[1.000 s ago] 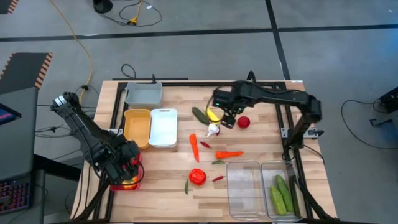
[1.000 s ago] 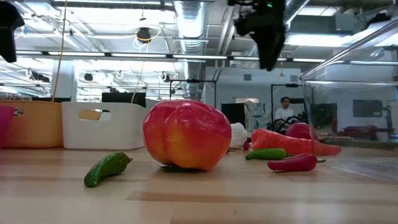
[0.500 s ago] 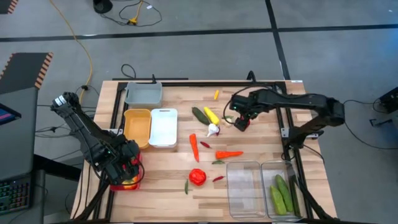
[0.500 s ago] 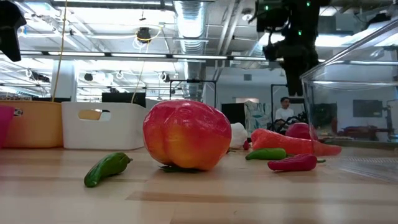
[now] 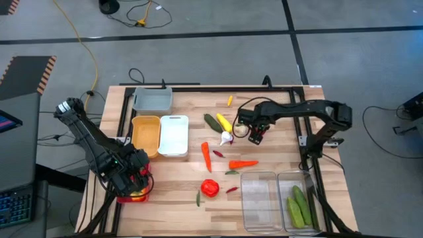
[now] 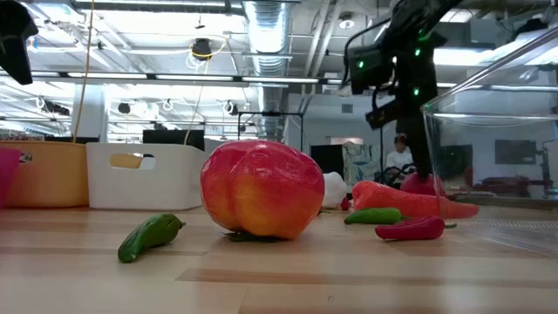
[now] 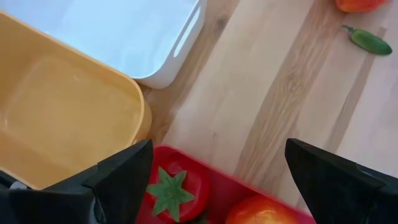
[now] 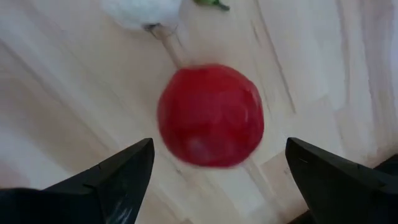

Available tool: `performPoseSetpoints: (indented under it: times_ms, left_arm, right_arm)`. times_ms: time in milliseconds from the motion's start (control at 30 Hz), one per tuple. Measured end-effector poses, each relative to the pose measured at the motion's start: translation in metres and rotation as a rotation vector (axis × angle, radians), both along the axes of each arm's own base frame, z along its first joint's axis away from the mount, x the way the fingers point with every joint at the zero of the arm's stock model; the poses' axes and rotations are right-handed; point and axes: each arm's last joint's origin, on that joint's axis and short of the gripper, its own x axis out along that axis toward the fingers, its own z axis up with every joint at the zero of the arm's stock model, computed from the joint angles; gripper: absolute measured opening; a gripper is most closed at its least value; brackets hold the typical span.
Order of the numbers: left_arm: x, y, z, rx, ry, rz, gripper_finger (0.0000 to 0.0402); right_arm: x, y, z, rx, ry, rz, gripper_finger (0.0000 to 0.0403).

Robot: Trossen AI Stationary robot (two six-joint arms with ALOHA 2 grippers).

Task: Sort produce into baskets
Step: Put the red tomato into the red bin

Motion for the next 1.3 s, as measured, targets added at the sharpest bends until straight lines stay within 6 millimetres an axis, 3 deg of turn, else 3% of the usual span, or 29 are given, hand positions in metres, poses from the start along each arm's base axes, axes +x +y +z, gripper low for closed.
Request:
performPoseSetpoints:
  times_ms: [400, 667, 833, 1000, 1300]
  left_arm:
    - [0.001, 0.000, 0.000, 0.008, -0.015, 0.002, 0.0352]
    - [0.002, 0.000, 0.001, 0.025, -0.051, 0.008, 0.0352]
    - [0.003, 0.000, 0.001, 0.041, -0.071, 0.011, 0.0352]
    - [0.005, 0.000, 0.003, 0.076, -0.140, 0.009, 0.0352]
    - [0.021, -0.008, 0.012, 0.226, -0.378, -0.098, 0.0352]
  right_arm:
    - [0.014, -0.009, -0.049, 0.013, 0.163, 0.015, 0.0386]
    - [0.017, -0.009, -0.053, 0.014, 0.158, 0.017, 0.0325]
    - [0.014, -0.007, -0.040, 0.013, 0.105, 0.009, 0.0313]
    - [0.008, -0.002, -0.012, 0.035, -0.020, 0.002, 0.0319]
    - [0.006, 0.020, 0.050, 0.077, -0.468, 0.013, 0.0320]
